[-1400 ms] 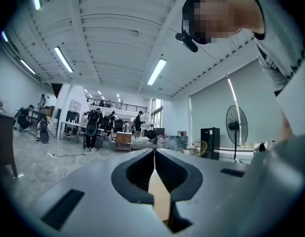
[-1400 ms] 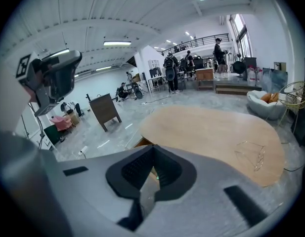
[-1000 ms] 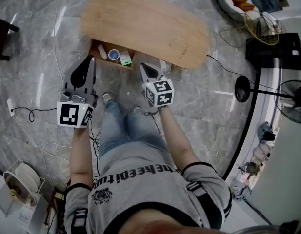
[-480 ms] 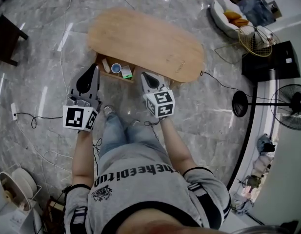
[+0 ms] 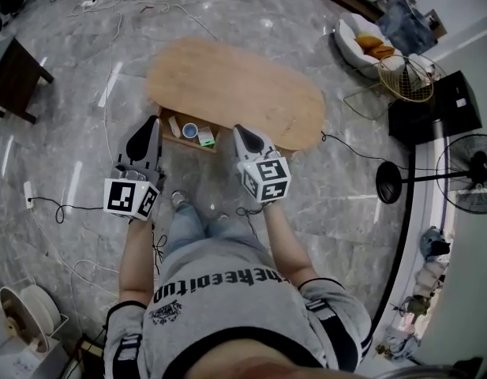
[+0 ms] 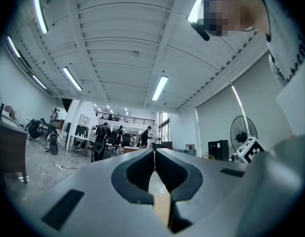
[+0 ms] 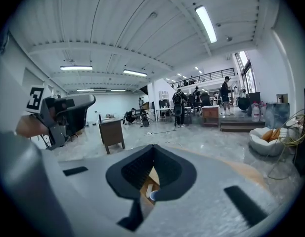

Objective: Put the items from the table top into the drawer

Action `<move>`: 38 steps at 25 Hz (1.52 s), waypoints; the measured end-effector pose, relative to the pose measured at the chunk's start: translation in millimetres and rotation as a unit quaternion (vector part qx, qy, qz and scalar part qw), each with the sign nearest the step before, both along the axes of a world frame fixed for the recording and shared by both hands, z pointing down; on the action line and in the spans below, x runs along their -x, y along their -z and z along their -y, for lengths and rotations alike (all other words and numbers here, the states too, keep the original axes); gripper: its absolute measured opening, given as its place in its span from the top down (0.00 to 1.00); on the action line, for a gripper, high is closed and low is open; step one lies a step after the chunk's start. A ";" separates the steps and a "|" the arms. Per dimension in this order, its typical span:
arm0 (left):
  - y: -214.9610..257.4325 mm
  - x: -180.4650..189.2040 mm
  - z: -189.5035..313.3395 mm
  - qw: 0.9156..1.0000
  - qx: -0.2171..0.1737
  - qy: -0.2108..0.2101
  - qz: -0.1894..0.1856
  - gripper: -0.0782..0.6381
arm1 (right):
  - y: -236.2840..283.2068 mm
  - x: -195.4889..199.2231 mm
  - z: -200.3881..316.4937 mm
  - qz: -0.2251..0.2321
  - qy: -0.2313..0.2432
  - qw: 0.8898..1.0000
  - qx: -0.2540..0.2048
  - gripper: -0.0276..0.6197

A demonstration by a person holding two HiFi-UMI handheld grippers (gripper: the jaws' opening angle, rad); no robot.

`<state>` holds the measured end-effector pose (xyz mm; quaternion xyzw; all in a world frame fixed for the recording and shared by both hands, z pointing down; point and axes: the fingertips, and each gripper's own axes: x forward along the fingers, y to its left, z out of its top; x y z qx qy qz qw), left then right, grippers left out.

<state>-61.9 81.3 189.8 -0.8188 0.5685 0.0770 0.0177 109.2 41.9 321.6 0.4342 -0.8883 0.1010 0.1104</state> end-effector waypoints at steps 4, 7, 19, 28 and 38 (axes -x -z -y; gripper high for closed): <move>11.3 -3.5 -2.2 1.000 -0.014 -0.001 0.001 0.88 | 26.0 -4.8 -1.3 -0.001 -0.001 1.000 -0.030 0.95; 17.4 -6.3 -3.8 0.999 -0.033 -0.003 0.008 0.88 | 45.8 -9.2 -3.2 0.000 -0.005 0.999 -0.053 0.95; 48.7 -21.4 -15.7 0.998 -0.059 0.003 0.019 0.88 | 109.0 -30.7 -14.3 0.036 -0.017 0.992 -0.116 0.95; 66.2 -24.3 -30.4 0.997 -0.070 0.021 0.023 0.88 | 144.2 -47.9 -27.2 0.062 -0.023 0.986 -0.156 0.95; 75.1 -30.7 -47.1 0.996 -0.078 0.042 0.030 0.88 | 163.0 -66.3 -45.2 0.049 -0.033 0.979 -0.195 0.95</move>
